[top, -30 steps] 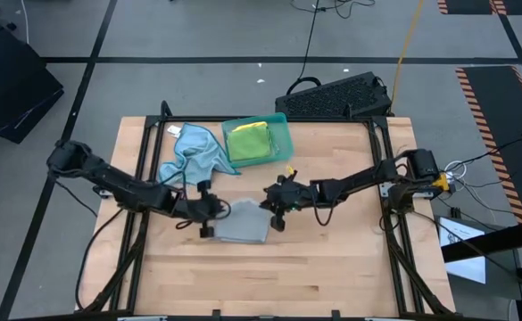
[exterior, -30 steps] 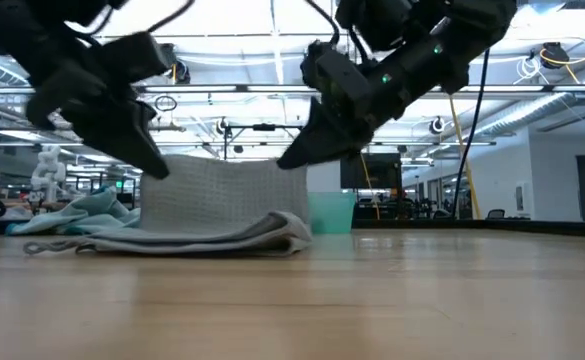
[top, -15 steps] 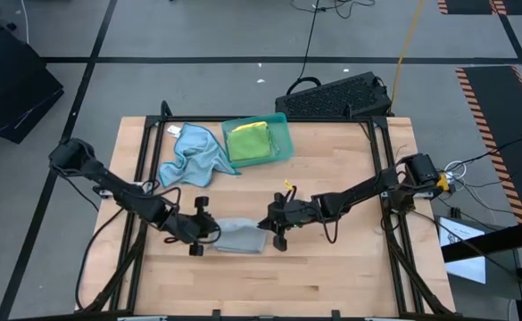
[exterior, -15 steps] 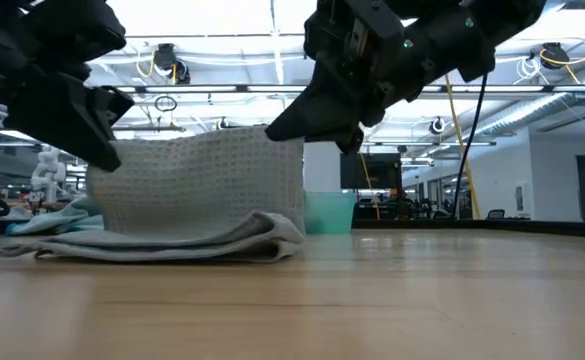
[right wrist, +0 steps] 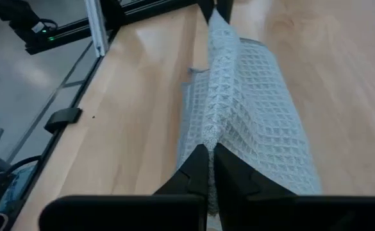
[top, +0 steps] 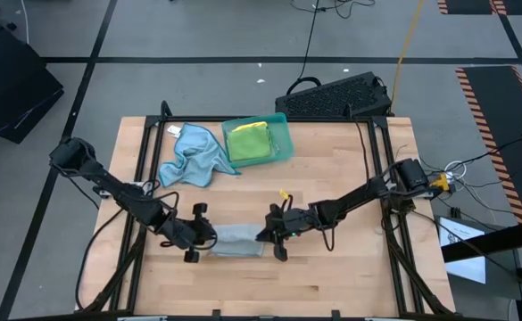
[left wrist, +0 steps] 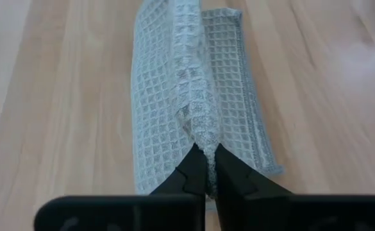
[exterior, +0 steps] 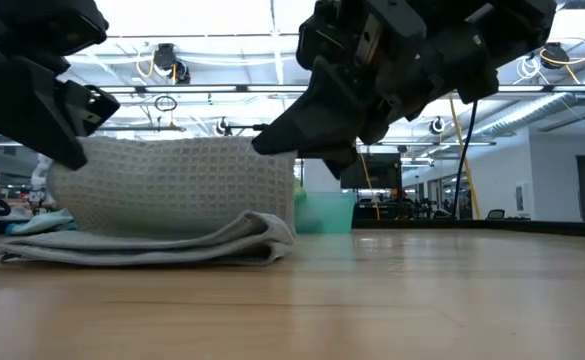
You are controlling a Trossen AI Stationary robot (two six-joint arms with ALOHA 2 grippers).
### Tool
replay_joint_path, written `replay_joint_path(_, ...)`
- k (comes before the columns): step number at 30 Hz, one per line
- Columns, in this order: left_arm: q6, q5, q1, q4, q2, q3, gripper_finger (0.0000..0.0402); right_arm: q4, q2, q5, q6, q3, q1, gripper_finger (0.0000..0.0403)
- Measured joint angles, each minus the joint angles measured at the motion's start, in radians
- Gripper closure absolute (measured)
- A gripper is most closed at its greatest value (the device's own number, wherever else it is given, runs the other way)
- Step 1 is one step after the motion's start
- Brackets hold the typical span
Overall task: Fold microfiber towels
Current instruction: Fold the gray microfiber cloth, then stack the folded gray microfiber towel on top of the folded green microfiber towel into the green bin
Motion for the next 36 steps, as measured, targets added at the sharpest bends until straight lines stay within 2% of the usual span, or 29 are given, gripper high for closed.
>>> replay_joint_path(4, -0.042, 0.0, -0.005, 0.0, 0.0, 0.0, 0.0393, 0.009, 0.0, 0.0, -0.005, 0.0, 0.014, 0.0393)
replay_joint_path(7, -0.079, 0.015, -0.005, 0.003, 0.0, 0.0, 0.0383, 0.011, 0.0, 0.0, -0.006, 0.0, 0.018, 0.0373)
replay_joint_path(11, -0.111, 0.059, -0.005, 0.006, 0.0, 0.0, 0.0349, 0.011, 0.0, -0.003, -0.001, 0.0, 0.017, 0.0335)
replay_joint_path(16, -0.132, 0.104, -0.01, 0.009, 0.0, 0.0, 0.0301, 0.011, 0.0, -0.077, 0.0, 0.0, 0.017, 0.029)
replay_joint_path(20, -0.128, 0.124, -0.025, 0.022, 0.0, 0.0, 0.0259, 0.009, 0.0, -0.078, -0.002, 0.0, 0.017, 0.0263)
replay_joint_path(24, -0.123, 0.081, -0.025, 0.052, 0.0, 0.0, 0.023, -0.033, 0.0, -0.075, -0.03, 0.0, 0.011, 0.025)
replay_joint_path(29, -0.125, -0.063, -0.025, 0.193, 0.003, 0.0, 0.0221, -0.09, 0.0, -0.03, -0.116, 0.0, 0.018, 0.0248)
replay_joint_path(31, -0.106, -0.087, -0.024, 0.266, 0.021, 0.0, 0.022, -0.103, 0.0, -0.018, -0.197, 0.0, 0.027, 0.0248)
replay_joint_path(36, -0.089, -0.178, -0.045, 0.259, 0.12, 0.029, 0.022, -0.115, 0.0, -0.017, -0.419, 0.0, 0.053, 0.0248)
